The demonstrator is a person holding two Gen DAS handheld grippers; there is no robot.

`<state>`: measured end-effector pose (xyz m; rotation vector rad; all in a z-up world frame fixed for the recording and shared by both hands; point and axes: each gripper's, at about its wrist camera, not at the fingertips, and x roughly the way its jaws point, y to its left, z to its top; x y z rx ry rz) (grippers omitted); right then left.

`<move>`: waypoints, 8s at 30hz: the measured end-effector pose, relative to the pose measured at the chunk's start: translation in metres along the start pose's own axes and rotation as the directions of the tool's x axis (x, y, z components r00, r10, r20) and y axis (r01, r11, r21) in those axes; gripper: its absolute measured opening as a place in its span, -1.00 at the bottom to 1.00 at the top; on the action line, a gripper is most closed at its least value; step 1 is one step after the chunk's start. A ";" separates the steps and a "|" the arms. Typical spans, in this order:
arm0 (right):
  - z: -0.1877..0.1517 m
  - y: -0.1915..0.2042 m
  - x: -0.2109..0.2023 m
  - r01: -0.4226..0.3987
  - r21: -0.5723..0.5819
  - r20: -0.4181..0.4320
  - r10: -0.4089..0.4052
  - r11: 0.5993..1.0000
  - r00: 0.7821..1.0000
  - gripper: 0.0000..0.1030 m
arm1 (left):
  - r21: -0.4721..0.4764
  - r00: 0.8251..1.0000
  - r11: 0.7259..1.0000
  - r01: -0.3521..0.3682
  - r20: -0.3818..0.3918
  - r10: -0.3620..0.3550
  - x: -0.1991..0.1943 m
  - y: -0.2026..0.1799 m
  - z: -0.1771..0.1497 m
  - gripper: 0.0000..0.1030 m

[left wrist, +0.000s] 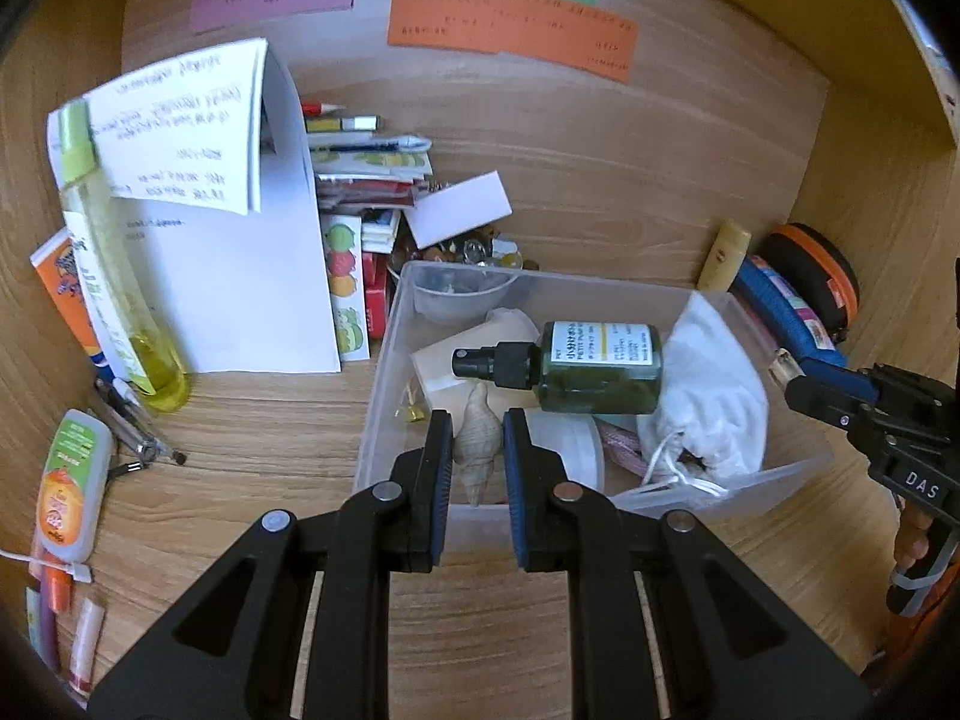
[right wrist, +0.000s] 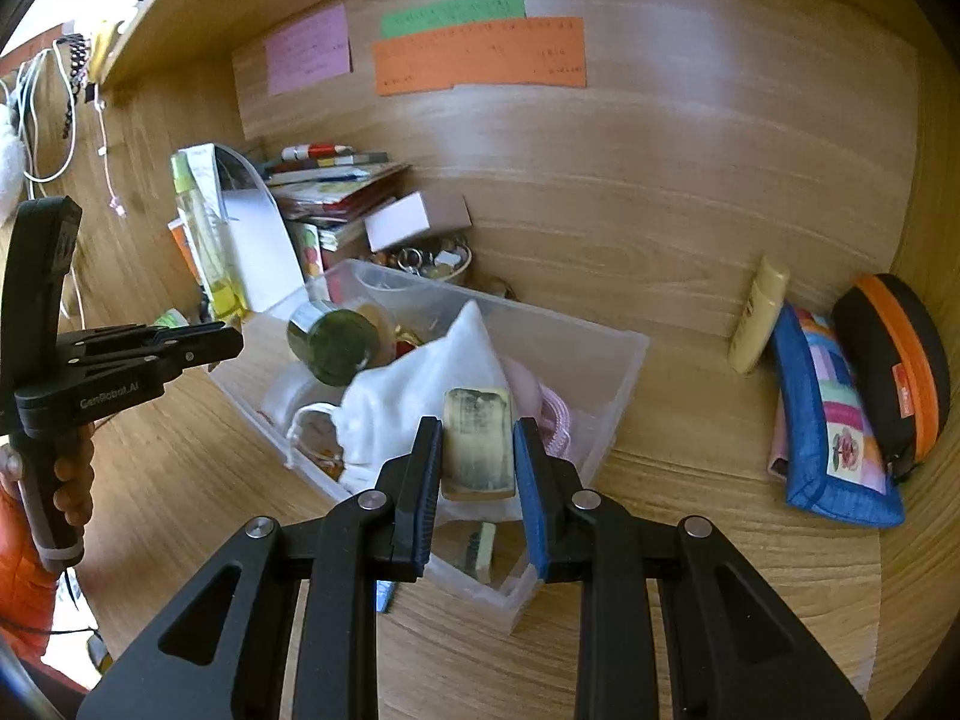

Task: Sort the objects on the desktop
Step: 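Lift and carry the seashell and beige block over the clear box, then open both tools to drop the seashell and block into the box, then withdraw both tools and move the right toward the blue card box while the left follows, then grasp the blue 'Max' card box with the right tool while the left grasps the small black piece, then lift and carry the blue card box and black piece over the clear box, then open both tools to release the card box and black piece into the box, then withdraw both open tools up and away from the clear box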

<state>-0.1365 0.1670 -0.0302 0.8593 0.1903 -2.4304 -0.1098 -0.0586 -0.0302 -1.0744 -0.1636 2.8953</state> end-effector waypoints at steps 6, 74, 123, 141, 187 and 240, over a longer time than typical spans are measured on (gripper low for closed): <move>-0.002 0.001 0.008 -0.007 -0.006 -0.018 0.007 1.000 1.000 -0.58 | -0.001 0.999 1.000 0.000 -0.037 0.000 0.015 0.000 -0.001 -0.69; -0.062 0.073 0.051 0.057 0.010 -0.233 -0.053 0.998 0.971 0.09 | -0.011 0.997 0.998 0.062 -0.038 -0.062 -0.031 0.027 -0.075 0.19; -0.068 -0.014 -0.032 -0.097 0.086 -0.037 0.101 0.992 0.994 -0.13 | 0.168 0.980 0.984 0.057 -0.200 -0.023 0.053 -0.110 -0.072 -0.69; -0.051 0.001 -0.043 -0.080 0.059 -0.002 0.081 0.995 0.997 -0.13 | 0.116 0.991 0.989 0.096 -0.108 -0.084 0.011 -0.085 -0.065 -0.78; -0.013 0.002 0.000 -0.045 0.009 -0.008 0.045 0.999 0.999 -0.11 | 0.061 0.997 0.995 0.077 -0.027 -0.075 0.013 -0.048 -0.015 -0.78; -0.035 0.046 -0.112 0.038 0.017 0.207 -0.041 0.999 0.978 0.62 | 0.055 0.968 0.996 -0.075 0.246 0.060 -0.120 -0.073 -0.057 0.95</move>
